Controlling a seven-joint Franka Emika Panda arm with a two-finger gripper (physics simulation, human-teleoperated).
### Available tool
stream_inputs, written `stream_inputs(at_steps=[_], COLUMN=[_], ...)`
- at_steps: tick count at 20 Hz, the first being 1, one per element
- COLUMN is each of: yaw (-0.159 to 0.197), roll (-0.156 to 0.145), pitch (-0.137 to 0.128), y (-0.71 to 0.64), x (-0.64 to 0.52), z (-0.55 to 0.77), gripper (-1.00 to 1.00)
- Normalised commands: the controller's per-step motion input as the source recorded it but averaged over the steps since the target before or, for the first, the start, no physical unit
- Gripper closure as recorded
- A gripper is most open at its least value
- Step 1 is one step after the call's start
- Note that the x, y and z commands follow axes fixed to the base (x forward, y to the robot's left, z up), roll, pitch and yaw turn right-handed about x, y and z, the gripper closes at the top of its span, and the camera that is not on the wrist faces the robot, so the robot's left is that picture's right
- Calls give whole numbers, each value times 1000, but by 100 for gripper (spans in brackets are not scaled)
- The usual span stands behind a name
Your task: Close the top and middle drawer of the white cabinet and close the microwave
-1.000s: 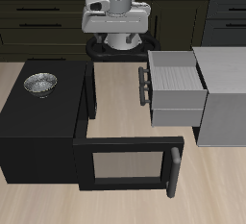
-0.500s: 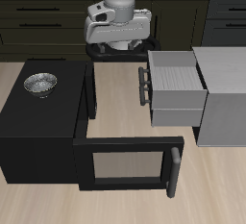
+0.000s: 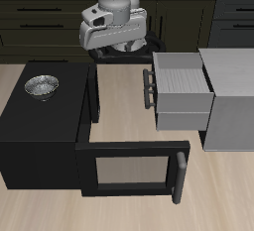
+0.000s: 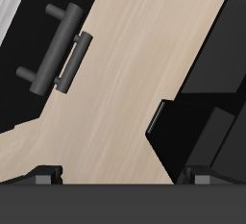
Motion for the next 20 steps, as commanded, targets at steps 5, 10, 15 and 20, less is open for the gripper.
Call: stream_inputs(at_steps=[5, 10, 15, 20], yaw=[134, 127, 134, 92], roll=[69, 18, -8, -10], pitch=[18, -20, -12, 38], y=[-57, 104, 30, -9], x=[157, 165, 197, 114], z=[133, 17, -21, -234], gripper=[-100, -100, -100, -100])
